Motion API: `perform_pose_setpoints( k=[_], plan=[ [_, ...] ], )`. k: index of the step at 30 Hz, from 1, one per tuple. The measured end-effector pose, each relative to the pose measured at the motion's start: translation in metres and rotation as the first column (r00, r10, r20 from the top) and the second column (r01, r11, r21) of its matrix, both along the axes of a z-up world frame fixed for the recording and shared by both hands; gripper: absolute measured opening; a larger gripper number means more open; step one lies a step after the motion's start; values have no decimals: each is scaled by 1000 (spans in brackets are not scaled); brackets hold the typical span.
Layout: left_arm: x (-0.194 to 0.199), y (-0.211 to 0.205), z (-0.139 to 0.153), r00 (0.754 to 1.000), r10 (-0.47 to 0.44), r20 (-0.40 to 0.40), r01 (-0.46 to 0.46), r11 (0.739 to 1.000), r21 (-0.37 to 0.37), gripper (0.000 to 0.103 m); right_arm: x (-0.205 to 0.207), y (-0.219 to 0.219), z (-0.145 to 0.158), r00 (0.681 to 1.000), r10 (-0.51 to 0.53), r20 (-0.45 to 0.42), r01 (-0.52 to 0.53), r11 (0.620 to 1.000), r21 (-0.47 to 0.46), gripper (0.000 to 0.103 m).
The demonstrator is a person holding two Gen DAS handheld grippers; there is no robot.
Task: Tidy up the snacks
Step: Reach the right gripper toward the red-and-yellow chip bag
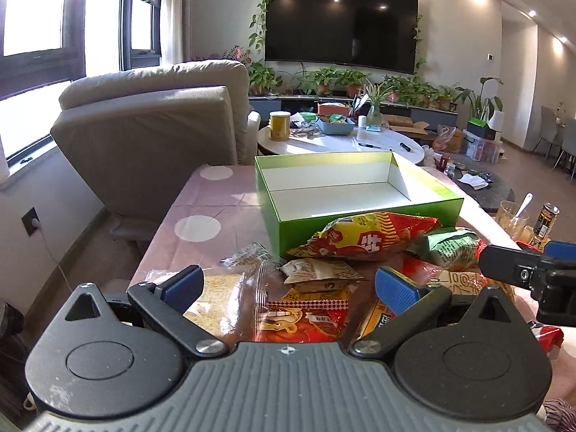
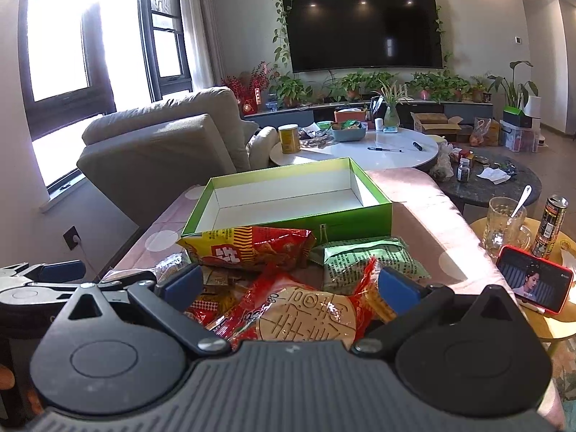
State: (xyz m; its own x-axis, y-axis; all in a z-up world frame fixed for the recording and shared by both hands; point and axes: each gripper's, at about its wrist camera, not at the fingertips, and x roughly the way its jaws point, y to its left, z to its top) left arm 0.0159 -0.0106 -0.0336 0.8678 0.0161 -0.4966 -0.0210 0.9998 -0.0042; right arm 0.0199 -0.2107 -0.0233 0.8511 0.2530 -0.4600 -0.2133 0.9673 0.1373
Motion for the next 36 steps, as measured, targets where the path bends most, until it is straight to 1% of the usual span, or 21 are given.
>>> perform_pose_setpoints(
  k=[3,7,9,12,17,19,21,24,31,36],
  plan=[
    [-1,-2,0,1000,11,13,-11,999,30,102,0,0,0,1000,6,2,-5,1000,-14,69],
    [-3,-4,0,999,20,31,-22,998,63,102,-2,0,0,1000,23,15,-23,1000,-1,69],
    [-3,-2,1,1000,13,27,-15,999,50,102,-1,1,1,1000,23,16,-23,1000,-17,69],
    [-3,1,1,1000,1,22,-2,1000,12,102,0,0,2,1000,14,10,-14,1000,-26,69],
    [-3,3,2,999,-27,17,27,999,-43,102,2,-1,0,1000,10,9,-10,1000,12,69],
    [-2,3,1,999,-31,14,32,998,-56,102,2,-1,0,1000,10,10,-10,1000,14,69],
    [-2,3,1,999,-37,14,38,998,-58,102,2,0,0,1000,11,24,-12,1000,17,69],
    [-2,2,2,999,-46,17,47,997,-59,101,7,-1,2,1000,9,9,-8,1000,-13,69],
    [2,1,1,998,-56,10,56,997,-59,100,15,-3,3,999,22,24,-21,1000,-19,69],
    [8,-1,-1,997,-77,6,78,996,-52,95,21,-5,0,996,77,54,-77,997,-5,69]
  ],
)
